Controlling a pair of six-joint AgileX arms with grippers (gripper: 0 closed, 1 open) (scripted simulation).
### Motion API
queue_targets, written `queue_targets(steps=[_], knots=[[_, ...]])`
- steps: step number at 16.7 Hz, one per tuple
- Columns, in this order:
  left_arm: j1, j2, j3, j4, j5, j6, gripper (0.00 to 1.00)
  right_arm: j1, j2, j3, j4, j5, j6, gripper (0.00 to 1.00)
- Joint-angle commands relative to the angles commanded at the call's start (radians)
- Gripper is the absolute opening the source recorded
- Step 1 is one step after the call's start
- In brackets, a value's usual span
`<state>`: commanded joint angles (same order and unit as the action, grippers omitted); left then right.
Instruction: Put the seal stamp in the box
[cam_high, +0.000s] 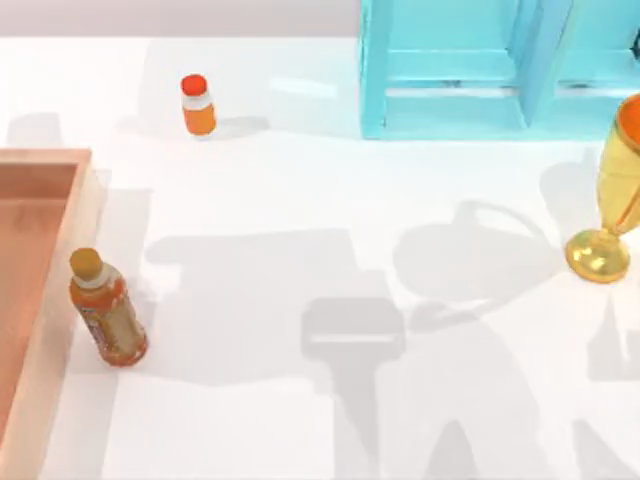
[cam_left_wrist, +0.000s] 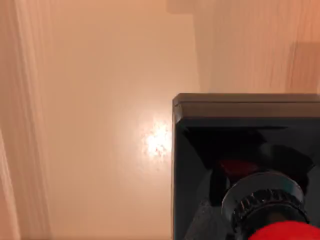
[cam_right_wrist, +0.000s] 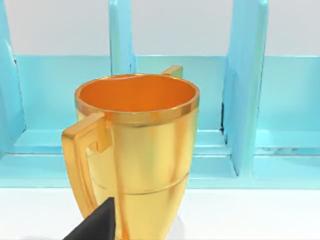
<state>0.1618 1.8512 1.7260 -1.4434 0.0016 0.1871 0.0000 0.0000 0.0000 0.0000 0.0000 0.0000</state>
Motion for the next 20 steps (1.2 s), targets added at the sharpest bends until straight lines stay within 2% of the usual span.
queue_targets(steps=[4, 10, 17, 20], knots=[[0.114, -0.075, -0.064, 0.011, 0.004, 0.112, 0.0, 0.0, 0.0, 0.0, 0.0, 0.0, 0.0, 1.0], [0.113, -0.072, -0.079, 0.026, 0.0, 0.116, 0.0, 0.0, 0.0, 0.0, 0.0, 0.0, 0.0, 1.0], [0.119, -0.073, -0.292, 0.242, 0.003, 0.117, 0.0, 0.0, 0.0, 0.0, 0.0, 0.0, 0.0, 1.0], [0.12, -0.073, -0.318, 0.267, 0.004, 0.118, 0.0, 0.0, 0.0, 0.0, 0.0, 0.0, 0.0, 1.0]])
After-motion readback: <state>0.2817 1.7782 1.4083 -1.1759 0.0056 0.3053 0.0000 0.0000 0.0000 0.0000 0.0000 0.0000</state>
